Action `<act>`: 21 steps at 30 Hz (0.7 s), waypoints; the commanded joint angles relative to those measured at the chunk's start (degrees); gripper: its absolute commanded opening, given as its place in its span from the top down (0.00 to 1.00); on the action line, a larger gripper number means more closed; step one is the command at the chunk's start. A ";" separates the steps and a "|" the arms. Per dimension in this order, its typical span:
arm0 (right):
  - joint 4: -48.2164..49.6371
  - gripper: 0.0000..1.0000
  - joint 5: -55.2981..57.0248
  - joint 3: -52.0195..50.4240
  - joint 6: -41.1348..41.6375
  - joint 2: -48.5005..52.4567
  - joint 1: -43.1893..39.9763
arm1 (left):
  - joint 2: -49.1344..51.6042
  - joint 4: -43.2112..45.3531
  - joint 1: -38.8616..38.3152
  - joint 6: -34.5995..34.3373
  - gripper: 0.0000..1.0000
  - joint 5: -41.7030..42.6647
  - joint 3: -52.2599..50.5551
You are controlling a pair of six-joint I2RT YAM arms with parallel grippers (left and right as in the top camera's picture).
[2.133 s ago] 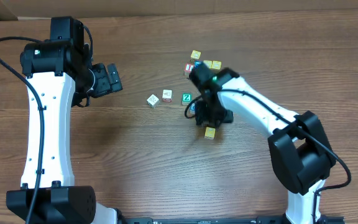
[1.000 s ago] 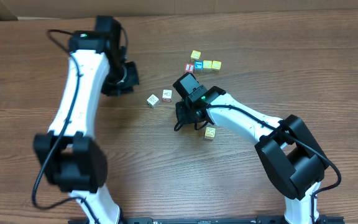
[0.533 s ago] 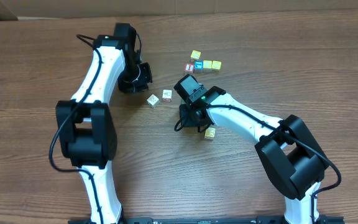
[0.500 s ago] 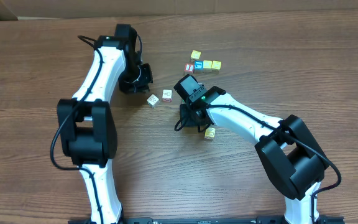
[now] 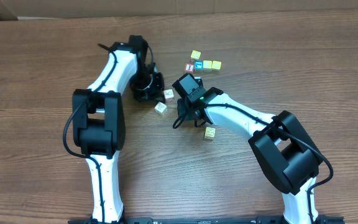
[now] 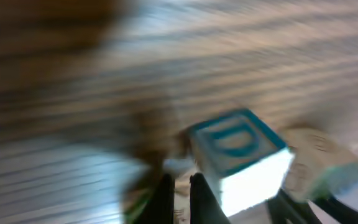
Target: Flip 5 blocks
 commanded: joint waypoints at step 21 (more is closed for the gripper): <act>-14.53 0.31 -16.02 18.58 -9.18 0.15 -16.92 | -0.76 1.16 0.70 -1.42 0.96 4.66 13.90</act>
